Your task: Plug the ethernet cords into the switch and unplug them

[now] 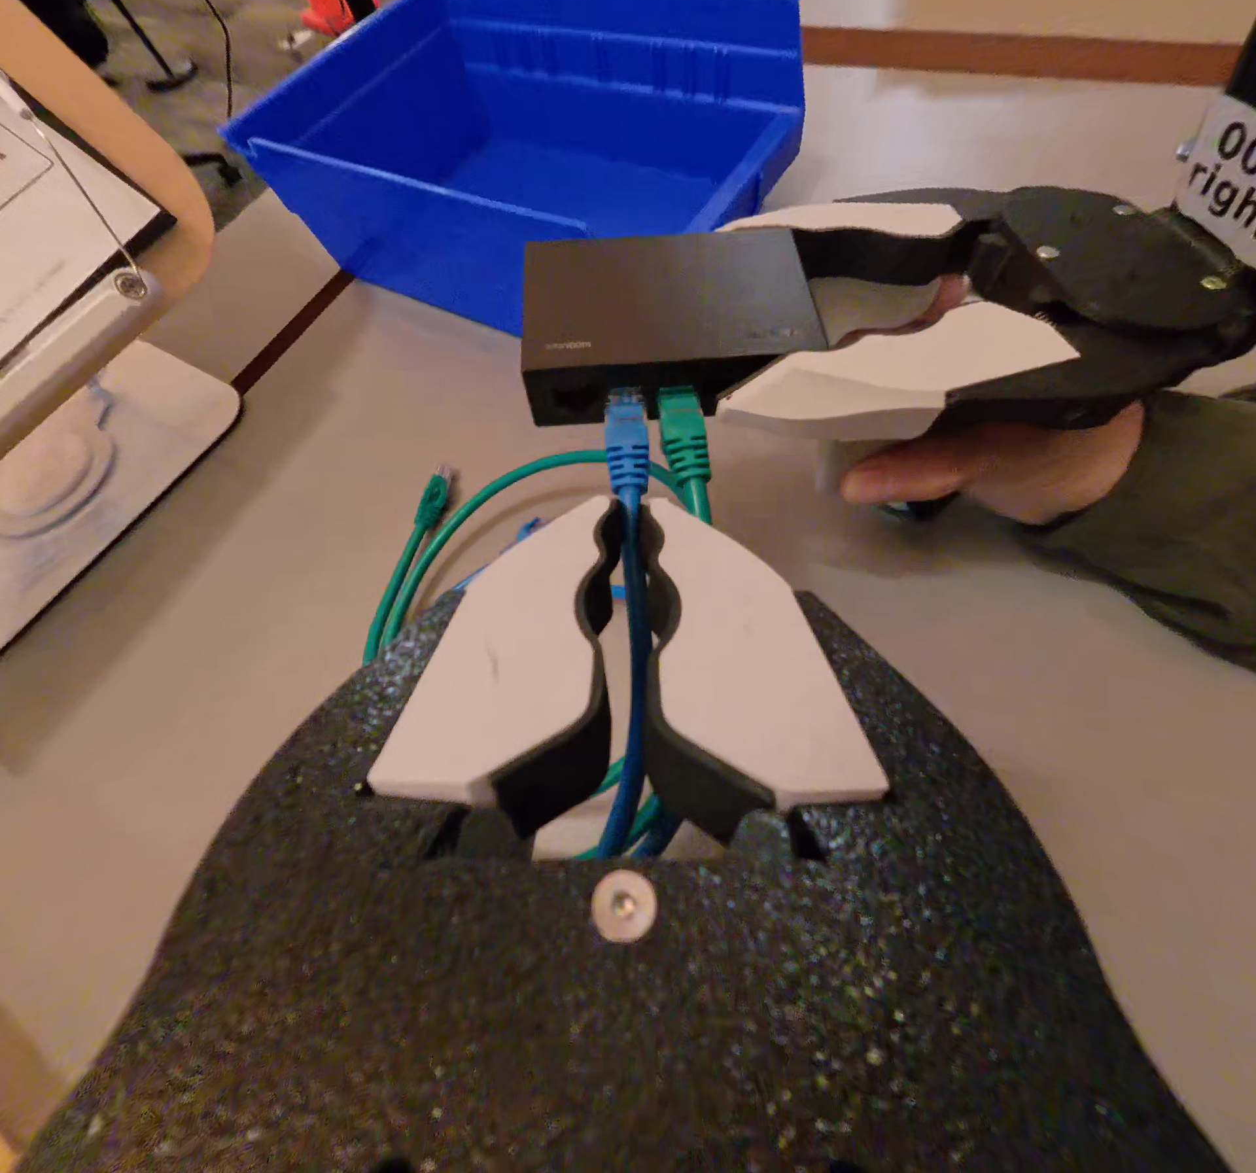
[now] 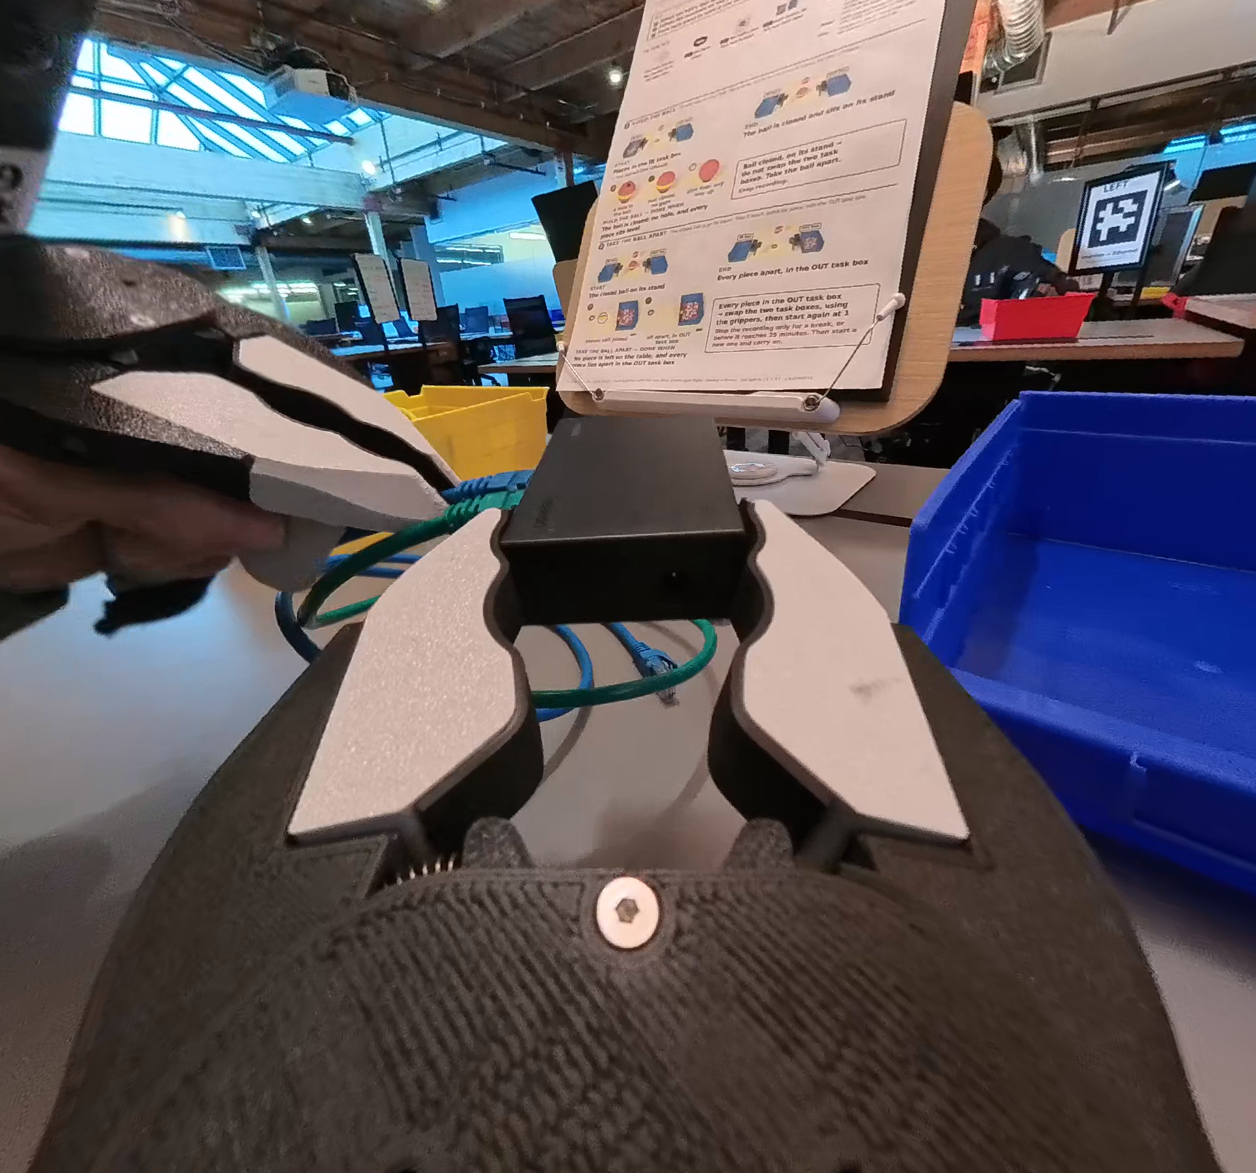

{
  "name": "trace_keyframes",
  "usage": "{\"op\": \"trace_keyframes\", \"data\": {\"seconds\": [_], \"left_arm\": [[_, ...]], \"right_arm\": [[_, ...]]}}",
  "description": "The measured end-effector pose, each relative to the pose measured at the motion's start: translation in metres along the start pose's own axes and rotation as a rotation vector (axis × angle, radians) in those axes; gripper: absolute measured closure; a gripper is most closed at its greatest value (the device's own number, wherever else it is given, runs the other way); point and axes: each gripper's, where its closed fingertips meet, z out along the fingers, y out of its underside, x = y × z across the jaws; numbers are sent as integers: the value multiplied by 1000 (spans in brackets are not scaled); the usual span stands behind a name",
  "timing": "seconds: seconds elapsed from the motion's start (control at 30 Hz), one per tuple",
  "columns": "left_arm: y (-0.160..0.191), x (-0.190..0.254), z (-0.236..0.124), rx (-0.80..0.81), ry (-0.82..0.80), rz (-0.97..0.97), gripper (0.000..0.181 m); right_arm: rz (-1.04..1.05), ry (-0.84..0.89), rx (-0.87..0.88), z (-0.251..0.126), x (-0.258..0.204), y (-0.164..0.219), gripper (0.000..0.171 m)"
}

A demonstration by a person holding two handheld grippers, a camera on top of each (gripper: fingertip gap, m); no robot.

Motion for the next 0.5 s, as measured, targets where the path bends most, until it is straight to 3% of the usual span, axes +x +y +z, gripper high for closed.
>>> {"op": "trace_keyframes", "data": {"seconds": [0.33,0.5], "left_arm": [[-15,-3,2,185,-80,108,177],[-20,3,1,308,-43,27,176]], "right_arm": [[25,32,10,0,7,-1,108],[76,5,38,-4,9,-4,108]]}}
